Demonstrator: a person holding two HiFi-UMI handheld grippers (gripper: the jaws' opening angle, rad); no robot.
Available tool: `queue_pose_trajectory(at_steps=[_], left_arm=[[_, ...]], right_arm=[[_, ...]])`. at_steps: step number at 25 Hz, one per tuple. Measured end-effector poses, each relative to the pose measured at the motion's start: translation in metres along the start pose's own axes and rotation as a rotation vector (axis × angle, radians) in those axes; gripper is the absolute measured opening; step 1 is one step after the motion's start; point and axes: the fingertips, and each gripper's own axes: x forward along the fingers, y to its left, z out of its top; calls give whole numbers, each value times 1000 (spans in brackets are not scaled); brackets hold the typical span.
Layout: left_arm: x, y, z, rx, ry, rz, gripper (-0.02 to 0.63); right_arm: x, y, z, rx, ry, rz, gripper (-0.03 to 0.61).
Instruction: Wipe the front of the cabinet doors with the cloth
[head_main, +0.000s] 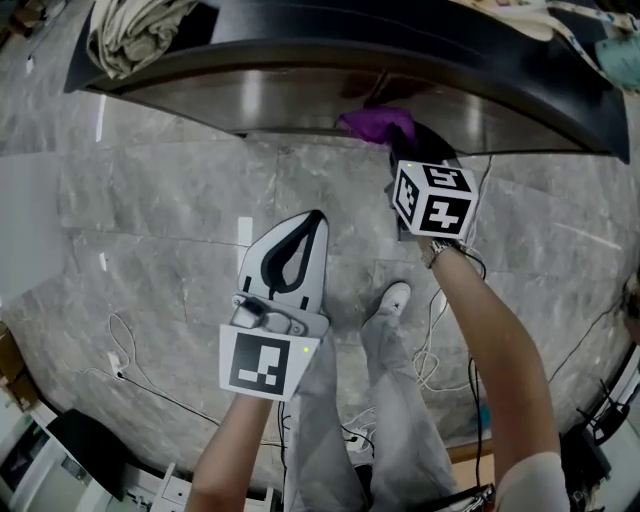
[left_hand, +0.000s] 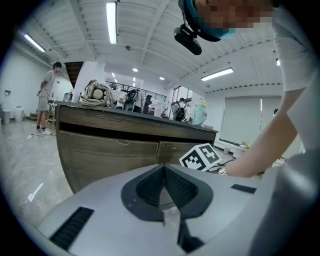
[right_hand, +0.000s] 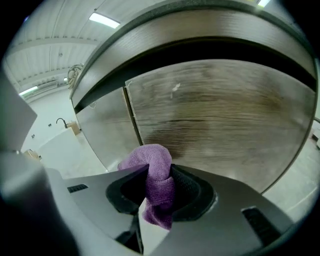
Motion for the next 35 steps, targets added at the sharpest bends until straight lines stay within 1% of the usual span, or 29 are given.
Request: queue_pose_trajectory(at_steps=[4, 7, 11, 13, 18, 20, 25, 29, 35], left_arm=[[-3, 9, -8, -28, 5, 48, 6], [3, 5, -13, -42, -4, 68, 6], [17, -13, -20, -57, 3, 57, 6], [26, -26, -20, -53, 8, 41, 6], [50, -65, -21, -39, 12, -21, 6], [59, -78, -24, -40, 18, -37, 6], [77, -106, -26, -20, 24, -74, 6], [86, -119, -29, -10, 30, -91, 6], [91, -126, -33, -9, 32, -104, 6]], right_arm=[[19, -5, 1, 1, 3, -19, 118], [20, -10, 1, -51, 7, 4, 118], [11, -32, -3, -79, 28, 21, 118], [4, -51, -7, -76, 33, 7, 118], [-19, -120, -23, -40, 61, -79, 118], [-29, -150, -29, -17, 72, -121, 118], [-51, -215, -44, 0, 102, -205, 118], [-66, -256, -52, 14, 113, -275, 118], [-93, -306, -58, 77, 106, -413, 118]])
